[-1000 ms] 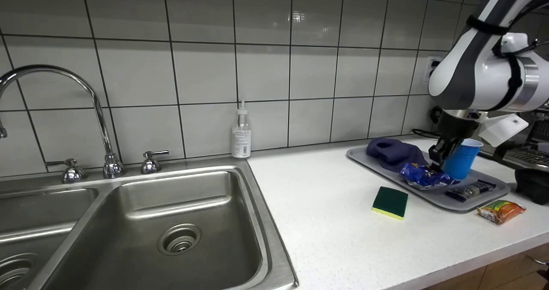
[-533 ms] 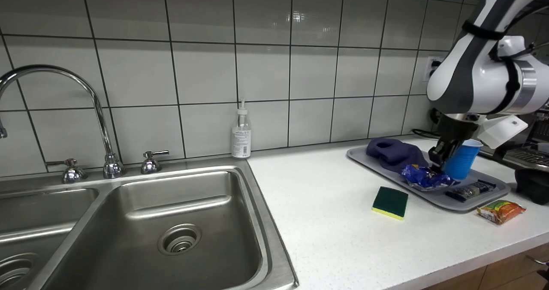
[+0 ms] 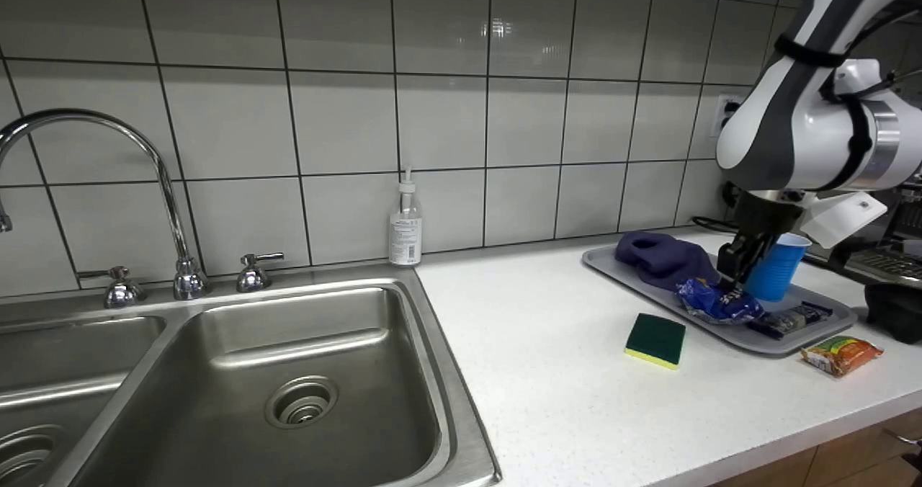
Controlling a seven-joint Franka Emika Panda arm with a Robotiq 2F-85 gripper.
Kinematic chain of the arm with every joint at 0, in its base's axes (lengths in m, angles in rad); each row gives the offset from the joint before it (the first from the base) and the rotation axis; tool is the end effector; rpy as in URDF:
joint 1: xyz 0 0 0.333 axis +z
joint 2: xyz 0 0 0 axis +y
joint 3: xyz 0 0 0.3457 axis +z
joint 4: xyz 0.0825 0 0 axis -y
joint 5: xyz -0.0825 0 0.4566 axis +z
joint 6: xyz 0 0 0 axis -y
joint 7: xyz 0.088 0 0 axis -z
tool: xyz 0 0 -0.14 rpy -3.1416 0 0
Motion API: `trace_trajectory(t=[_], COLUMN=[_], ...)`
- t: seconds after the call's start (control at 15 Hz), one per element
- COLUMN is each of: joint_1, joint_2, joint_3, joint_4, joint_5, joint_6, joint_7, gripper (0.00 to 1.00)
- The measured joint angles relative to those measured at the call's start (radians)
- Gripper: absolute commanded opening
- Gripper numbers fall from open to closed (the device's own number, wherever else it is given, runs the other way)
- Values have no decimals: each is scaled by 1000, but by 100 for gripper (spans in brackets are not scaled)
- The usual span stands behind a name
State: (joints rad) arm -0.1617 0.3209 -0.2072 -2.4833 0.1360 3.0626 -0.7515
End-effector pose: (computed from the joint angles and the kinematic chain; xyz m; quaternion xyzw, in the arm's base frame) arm 0.4952 -0.2113 0.1229 0.9820 0.1321 0.1043 0.0857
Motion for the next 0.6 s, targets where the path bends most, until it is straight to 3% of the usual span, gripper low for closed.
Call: trace_trajectory(t=[0.27, 0.6], joint_1=[3, 5], joint_2=[-5, -33], joint_3=[6, 24], joint_4=[1, -4], joint_5=[3, 9], joint_6=[-1, -15], joint_7=[0, 0], gripper=[100, 100])
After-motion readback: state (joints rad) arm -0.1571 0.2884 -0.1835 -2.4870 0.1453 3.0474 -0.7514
